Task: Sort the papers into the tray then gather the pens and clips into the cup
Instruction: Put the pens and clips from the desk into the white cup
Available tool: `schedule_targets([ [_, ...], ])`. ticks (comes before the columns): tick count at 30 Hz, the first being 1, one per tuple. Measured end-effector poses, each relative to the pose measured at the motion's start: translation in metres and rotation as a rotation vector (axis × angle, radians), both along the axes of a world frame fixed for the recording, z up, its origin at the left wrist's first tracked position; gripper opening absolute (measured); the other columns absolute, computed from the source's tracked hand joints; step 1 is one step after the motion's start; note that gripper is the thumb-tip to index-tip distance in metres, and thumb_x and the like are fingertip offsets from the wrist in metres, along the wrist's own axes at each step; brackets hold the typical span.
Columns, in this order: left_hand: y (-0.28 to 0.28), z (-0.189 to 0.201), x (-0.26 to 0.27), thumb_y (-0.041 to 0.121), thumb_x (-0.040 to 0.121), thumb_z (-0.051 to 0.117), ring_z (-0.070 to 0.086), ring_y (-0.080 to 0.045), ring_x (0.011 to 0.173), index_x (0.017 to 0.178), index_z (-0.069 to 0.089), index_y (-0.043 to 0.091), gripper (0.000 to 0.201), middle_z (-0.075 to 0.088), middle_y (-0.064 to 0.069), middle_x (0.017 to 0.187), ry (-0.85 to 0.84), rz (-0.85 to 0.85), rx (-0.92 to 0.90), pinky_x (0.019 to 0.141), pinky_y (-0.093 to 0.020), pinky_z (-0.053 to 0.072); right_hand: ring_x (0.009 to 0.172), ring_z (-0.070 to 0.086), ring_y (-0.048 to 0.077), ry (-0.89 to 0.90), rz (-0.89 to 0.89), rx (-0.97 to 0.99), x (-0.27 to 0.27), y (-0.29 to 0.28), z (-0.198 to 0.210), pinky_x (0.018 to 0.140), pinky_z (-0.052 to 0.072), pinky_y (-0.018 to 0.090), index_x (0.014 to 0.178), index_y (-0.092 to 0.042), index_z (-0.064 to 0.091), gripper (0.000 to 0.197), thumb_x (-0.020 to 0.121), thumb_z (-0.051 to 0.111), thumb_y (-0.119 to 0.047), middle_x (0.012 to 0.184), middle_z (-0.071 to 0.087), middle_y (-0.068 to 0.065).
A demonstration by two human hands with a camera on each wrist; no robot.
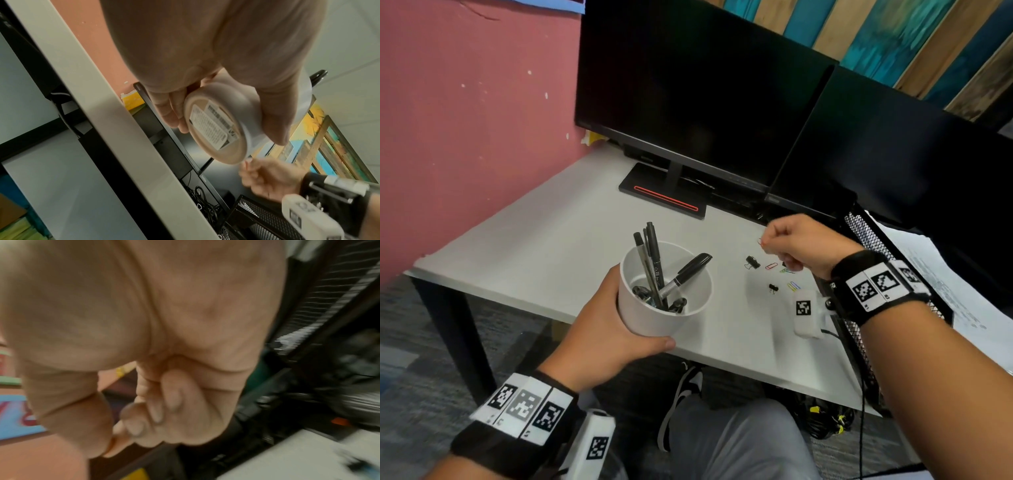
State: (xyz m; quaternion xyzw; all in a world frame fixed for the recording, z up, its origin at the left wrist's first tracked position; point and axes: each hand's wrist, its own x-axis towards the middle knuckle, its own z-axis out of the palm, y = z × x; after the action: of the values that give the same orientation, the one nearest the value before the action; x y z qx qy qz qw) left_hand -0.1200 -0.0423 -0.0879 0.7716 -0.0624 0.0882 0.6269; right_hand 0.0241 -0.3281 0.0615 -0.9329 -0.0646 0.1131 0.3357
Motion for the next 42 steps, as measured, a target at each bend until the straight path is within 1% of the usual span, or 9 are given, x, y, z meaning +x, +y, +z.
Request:
schedule_targets([
  [8,-0.005,0.001,-0.002,0.041,0.046,0.100,0.065,0.002,0.118,0.137,0.048,0.053,0.106,0.068,0.024,0.129,-0.009,-0.003,-0.012,0.095,-0.030,0.053,0.057,0.058,-0.004,-0.173,0.545,-0.295,-0.076,0.113,0.042,0.055,0.045,0.009,0.086,-0.020,0.077,0.009,0.088,0.075,-0.012,0.062,0.064,-0.019],
  [12,-0.003,0.002,-0.002,0.037,0.048,0.101,0.065,-0.003,0.122,0.143,0.047,0.048,0.110,0.068,0.019,0.133,-0.013,-0.007,-0.004,0.099,-0.034,0.053,0.096,0.074,0.001,-0.105,0.636,-0.184,-0.084,0.117,0.038,0.088,0.061,0.021,0.102,-0.021,0.080,0.025,0.090,0.070,-0.002,0.101,0.079,-0.009],
  [14,-0.001,0.002,-0.001,0.030,0.051,0.104,0.065,-0.003,0.122,0.143,0.048,0.047,0.109,0.068,0.018,0.133,-0.013,-0.003,0.005,0.098,-0.034,0.053,0.106,0.076,0.012,-0.087,0.570,0.046,-0.071,0.102,0.038,0.090,0.063,0.030,0.098,-0.010,0.079,0.025,0.092,0.066,0.010,0.115,0.078,0.003],
  [18,0.003,0.001,-0.001,0.026,0.053,0.105,0.066,0.000,0.117,0.139,0.050,0.046,0.104,0.069,0.020,0.127,0.004,0.019,0.024,0.092,-0.027,0.052,0.076,0.068,0.017,-0.240,0.100,0.329,-0.016,0.044,0.014,0.065,0.056,0.034,0.081,-0.008,0.073,0.027,0.091,0.063,0.015,0.097,0.074,0.023],
  [23,0.008,0.002,0.002,0.024,0.054,0.105,0.066,0.001,0.115,0.136,0.050,0.045,0.101,0.069,0.020,0.125,0.005,0.039,0.016,0.088,-0.022,0.050,0.088,0.073,0.036,-0.187,-0.410,-0.091,0.037,-0.059,-0.050,0.086,0.062,0.045,0.073,-0.024,0.070,0.028,0.094,0.068,-0.005,0.086,0.071,0.006],
  [26,0.009,0.002,0.003,0.022,0.054,0.105,0.066,0.002,0.114,0.134,0.050,0.047,0.100,0.069,0.022,0.124,0.005,0.052,0.012,0.087,-0.020,0.050,0.098,0.068,0.029,-0.051,-0.398,-0.430,0.039,-0.089,-0.081,0.094,0.055,0.034,0.075,-0.028,0.069,0.027,0.092,0.066,-0.007,0.102,0.073,0.008],
  [32,0.010,0.000,0.002,0.022,0.054,0.105,0.065,0.007,0.111,0.129,0.051,0.047,0.096,0.068,0.028,0.121,0.021,0.068,0.021,0.084,-0.017,0.048,0.111,0.072,0.034,-0.028,-0.332,-0.554,0.042,-0.090,-0.104,0.096,0.059,0.032,0.103,-0.007,0.081,0.028,0.085,0.062,0.001,0.119,0.078,0.011],
  [39,0.008,-0.001,0.003,0.021,0.054,0.105,0.065,0.005,0.113,0.132,0.051,0.047,0.098,0.069,0.025,0.123,0.023,0.047,0.018,0.086,-0.017,0.049,0.105,0.071,0.031,-0.070,-0.375,-0.572,0.039,-0.076,-0.105,0.088,0.060,0.035,0.089,-0.014,0.076,0.019,0.091,0.062,0.000,0.107,0.075,0.008],
  [42,0.007,-0.001,0.003,0.022,0.054,0.105,0.065,0.005,0.112,0.133,0.051,0.046,0.099,0.069,0.024,0.123,0.021,0.045,0.019,0.087,-0.021,0.050,0.082,0.065,0.029,0.016,-0.365,-0.512,0.035,-0.077,-0.104,0.071,0.054,0.032,0.078,-0.014,0.061,0.016,0.086,0.065,-0.001,0.087,0.065,0.009],
])
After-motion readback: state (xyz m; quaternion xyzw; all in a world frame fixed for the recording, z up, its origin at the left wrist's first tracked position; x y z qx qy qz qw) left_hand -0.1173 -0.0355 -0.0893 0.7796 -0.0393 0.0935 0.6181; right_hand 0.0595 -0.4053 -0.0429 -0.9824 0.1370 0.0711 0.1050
